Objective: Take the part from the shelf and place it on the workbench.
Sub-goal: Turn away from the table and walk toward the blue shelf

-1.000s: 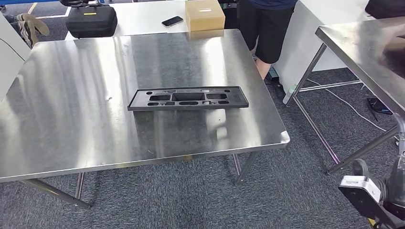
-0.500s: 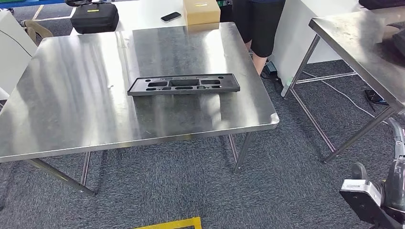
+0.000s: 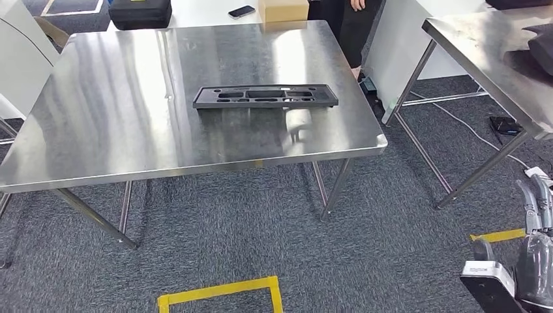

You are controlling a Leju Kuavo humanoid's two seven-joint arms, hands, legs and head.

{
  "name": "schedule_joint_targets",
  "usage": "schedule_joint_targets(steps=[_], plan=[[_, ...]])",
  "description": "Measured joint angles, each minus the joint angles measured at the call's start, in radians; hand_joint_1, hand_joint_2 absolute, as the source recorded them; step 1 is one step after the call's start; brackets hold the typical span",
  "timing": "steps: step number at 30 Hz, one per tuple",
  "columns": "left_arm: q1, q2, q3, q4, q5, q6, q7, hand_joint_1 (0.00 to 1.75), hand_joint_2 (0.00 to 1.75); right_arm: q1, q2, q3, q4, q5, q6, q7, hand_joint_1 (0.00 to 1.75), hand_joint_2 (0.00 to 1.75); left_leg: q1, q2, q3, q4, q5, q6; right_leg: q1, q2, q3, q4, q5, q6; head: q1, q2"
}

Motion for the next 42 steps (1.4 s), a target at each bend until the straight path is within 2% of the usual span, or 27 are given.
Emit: schedule_joint_targets(steps=[2, 3, 4, 6, 7, 9, 10, 11, 12, 14, 15, 17, 19, 21, 22, 24, 26, 28, 29, 30, 32, 33, 35, 37, 38, 39, 42], plan=[[0.0, -0.003, 0.008, -0.003, -0.003, 0.0, 0.0, 0.0, 0.0, 0.001, 0.015, 0.003, 0.012, 0.001, 0.0, 0.01, 0.0, 0.0, -0.003, -0.001, -0.015, 0.0, 0.022, -0.009, 0.009, 0.0, 0.111, -0.162, -0.003, -0.012, -0.001, 0.0], [0.001, -0.005, 0.012, -0.005, -0.007, 0.0, 0.001, 0.0, 0.0, 0.004, 0.028, 0.004, 0.024, 0.003, -0.002, 0.016, 0.0, 0.0, -0.003, -0.001, -0.018, -0.001, 0.033, -0.015, 0.014, 0.0, 0.139, -0.211, -0.011, -0.021, -0.002, 0.0], [0.002, -0.007, 0.017, -0.007, -0.011, -0.001, 0.002, 0.0, 0.0, 0.006, 0.044, 0.006, 0.041, 0.006, -0.004, 0.023, 0.0, 0.0, -0.003, -0.002, -0.019, -0.003, 0.043, -0.021, 0.019, 0.0, 0.146, -0.231, -0.015, -0.029, -0.003, 0.0], [0.007, -0.01, 0.032, -0.01, -0.023, -0.002, 0.007, 0.0, 0.0, 0.01, 0.084, 0.009, 0.096, 0.014, -0.01, 0.039, 0.0, 0.0, 0.001, -0.003, -0.024, -0.005, 0.053, -0.033, 0.016, -0.003, 0.13, -0.23, 0.001, -0.046, -0.003, 0.0], [0.01, -0.013, 0.039, -0.012, -0.028, -0.004, 0.01, 0.0, 0.0, 0.009, 0.104, 0.01, 0.134, 0.017, -0.015, 0.048, 0.0, 0.0, 0.003, -0.005, -0.031, 0.006, 0.032, -0.039, 0.012, -0.004, 0.12, -0.23, 0.012, -0.056, -0.004, 0.0], [0.017, -0.018, 0.055, -0.016, -0.042, -0.008, 0.019, 0.0, 0.0, 0.003, 0.151, 0.012, 0.232, 0.011, -0.028, 0.062, 0.0, 0.0, 0.008, -0.01, -0.052, 0.085, -0.068, -0.05, 0.004, -0.007, 0.093, -0.231, 0.039, -0.072, -0.006, 0.0], [0.02, -0.02, 0.063, -0.019, -0.049, -0.012, 0.022, 0.0, 0.0, -0.004, 0.173, 0.011, 0.291, 0.002, -0.033, 0.067, 0.0, 0.0, 0.009, -0.012, -0.063, 0.148, -0.125, -0.055, 0.005, -0.006, 0.078, -0.23, 0.052, -0.076, -0.008, 0.0], [0.022, -0.022, 0.072, -0.022, -0.057, -0.016, 0.024, 0.0, 0.0, -0.013, 0.194, 0.007, 0.356, -0.008, -0.038, 0.069, 0.0, 0.0, 0.011, -0.013, -0.072, 0.213, -0.162, -0.06, 0.005, -0.007, 0.063, -0.228, 0.065, -0.077, -0.009, 0.0], [0.024, -0.024, 0.08, -0.024, -0.065, -0.02, 0.024, 0.0, 0.0, -0.026, 0.211, 0.0, 0.425, -0.02, -0.043, 0.068, 0.0, 0.0, 0.013, -0.014, -0.073, 0.261, -0.171, -0.064, 0.004, -0.008, 0.047, -0.224, 0.076, -0.074, -0.009, 0.0], [0.027, -0.027, 0.097, -0.027, -0.081, -0.028, 0.024, 0.0, 0.0, -0.062, 0.236, -0.022, 0.576, -0.047, -0.054, 0.055, 0.0, 0.0, 0.022, -0.014, -0.034, 0.268, -0.125, -0.074, -0.002, -0.008, 0.014, -0.208, 0.094, -0.065, -0.009, 0.0], [0.028, -0.029, 0.106, -0.028, -0.089, -0.031, 0.023, 0.0, 0.0, -0.086, 0.246, -0.038, 0.664, -0.066, -0.06, 0.043, 0.0, 0.0, 0.029, -0.014, 0.01, 0.222, -0.099, -0.08, -0.005, -0.009, -0.004, -0.196, 0.1, -0.059, -0.01, 0.0], [0.025, -0.033, 0.127, -0.029, -0.103, -0.039, 0.021, 0.0, 0.0, -0.142, 0.26, -0.081, 0.869, -0.117, -0.066, 0.013, 0.0, 0.0, 0.034, -0.019, 0.101, 0.098, -0.105, -0.088, -0.005, -0.008, -0.037, -0.169, 0.109, -0.046, -0.011, 0.0], [0.022, -0.036, 0.147, -0.029, -0.108, -0.043, 0.017, 0.0, 0.0, -0.19, 0.27, -0.124, 1.055, -0.158, -0.068, -0.009, 0.0, 0.0, 0.029, -0.025, 0.129, 0.033, -0.135, -0.074, 0.0, -0.009, -0.055, -0.157, 0.121, -0.03, -0.011, 0.0], [0.024, -0.038, 0.162, -0.029, -0.109, -0.043, 0.015, 0.0, 0.0, -0.216, 0.279, -0.155, 1.195, -0.175, -0.068, -0.017, 0.0, 0.0, 0.023, -0.022, 0.111, 0.027, -0.127, -0.043, 0.0, -0.009, -0.063, -0.159, 0.134, -0.013, -0.01, 0.0], [0.026, -0.04, 0.169, -0.029, -0.109, -0.043, 0.013, 0.0, 0.0, -0.227, 0.284, -0.167, 1.257, -0.178, -0.069, -0.017, 0.0, 0.0, 0.021, -0.018, 0.102, 0.025, -0.115, -0.027, -0.002, -0.009, -0.07, -0.153, 0.125, -0.011, -0.009, 0.0], [0.027, -0.042, 0.181, -0.028, -0.109, -0.043, 0.007, 0.0, 0.0, -0.255, 0.291, -0.185, 1.373, -0.18, -0.073, -0.004, 0.0, 0.0, 0.021, -0.011, 0.075, 0.021, -0.089, -0.006, -0.005, -0.006, -0.099, -0.09, 0.058, -0.021, -0.005, 0.0], [0.027, -0.043, 0.191, -0.028, -0.11, -0.043, 0.002, 0.0, 0.0, -0.281, 0.296, -0.197, 1.471, -0.173, -0.077, 0.022, 0.0, 0.0, 0.019, -0.008, 0.051, 0.021, -0.069, 0.0, -0.005, -0.004, -0.126, 0.005, -0.023, -0.031, 0.0, 0.0], [0.028, -0.046, 0.2, -0.027, -0.115, -0.043, 0.001, 0.0, 0.0, -0.298, 0.304, -0.2, 1.562, -0.149, -0.076, 0.069, 0.0, 0.0, 0.016, -0.005, 0.029, 0.022, -0.048, 0.0, -0.004, -0.002, -0.133, 0.097, -0.059, -0.024, 0.001, 0.0], [0.028, -0.049, 0.204, -0.026, -0.119, -0.043, 0.001, 0.0, 0.0, -0.304, 0.31, -0.198, 1.611, -0.127, -0.071, 0.104, 0.0, 0.0, 0.014, -0.005, 0.014, 0.023, -0.036, -0.001, -0.004, -0.001, -0.12, 0.12, -0.058, -0.015, 0.001, 0.0], [0.029, -0.051, 0.208, -0.025, -0.123, -0.042, 0.001, 0.0, 0.0, -0.307, 0.317, -0.193, 1.657, -0.103, -0.062, 0.137, 0.0, 0.0, 0.012, -0.005, 0.0, 0.023, -0.023, -0.003, -0.004, -0.001, -0.09, 0.107, -0.043, -0.006, 0.002, 0.0], [0.03, -0.058, 0.213, -0.023, -0.128, -0.04, 0.001, 0.0, 0.0, -0.31, 0.332, -0.18, 1.727, -0.066, -0.042, 0.181, 0.0, 0.0, 0.011, -0.006, -0.024, 0.024, -0.001, -0.009, 0.0, 0.0, 0.016, -0.017, -0.016, -0.002, 0.002, 0.0], [0.03, -0.061, 0.215, -0.023, -0.13, -0.039, 0.001, 0.0, 0.0, -0.312, 0.337, -0.173, 1.751, -0.057, -0.036, 0.189, 0.0, 0.0, 0.009, -0.006, -0.033, 0.024, 0.01, -0.014, 0.006, 0.0, 0.075, -0.101, -0.017, -0.009, 0.002, 0.0], [0.03, -0.066, 0.219, -0.021, -0.133, -0.038, 0.001, 0.0, 0.0, -0.318, 0.346, -0.166, 1.788, -0.05, -0.031, 0.198, 0.0, 0.0, 0.009, -0.003, -0.04, 0.02, 0.032, -0.026, 0.018, 0.0, 0.138, -0.208, -0.031, -0.027, 0.001, 0.0], [0.031, -0.068, 0.224, -0.018, -0.138, -0.037, 0.001, 0.0, 0.0, -0.321, 0.351, -0.16, 1.818, -0.045, -0.021, 0.207, 0.0, 0.0, 0.011, 0.0, -0.041, 0.012, 0.051, -0.04, 0.02, 0.0, 0.129, -0.22, -0.02, -0.043, 0.001, 0.0], [0.033, -0.069, 0.226, -0.018, -0.142, -0.036, 0.001, 0.0, 0.0, -0.322, 0.354, -0.156, 1.829, -0.041, -0.015, 0.21, 0.0, 0.0, 0.013, -0.002, -0.045, 0.015, 0.043, -0.045, 0.016, -0.001, 0.122, -0.222, -0.01, -0.051, 0.001, 0.0], [0.035, -0.07, 0.228, -0.017, -0.146, -0.035, 0.001, 0.0, 0.0, -0.323, 0.356, -0.151, 1.838, -0.036, -0.011, 0.212, 0.0, 0.0, 0.015, -0.004, -0.052, 0.03, 0.015, -0.05, 0.011, -0.003, 0.112, -0.224, 0.004, -0.061, 0.0, 0.0], [0.04, -0.072, 0.229, -0.016, -0.166, -0.034, 0.004, 0.0, 0.0, -0.327, 0.364, -0.141, 1.852, -0.024, -0.006, 0.212, 0.0, 0.0, 0.019, -0.012, -0.081, 0.179, -0.145, -0.061, 0.006, -0.007, 0.072, -0.224, 0.041, -0.078, -0.005, 0.0]])
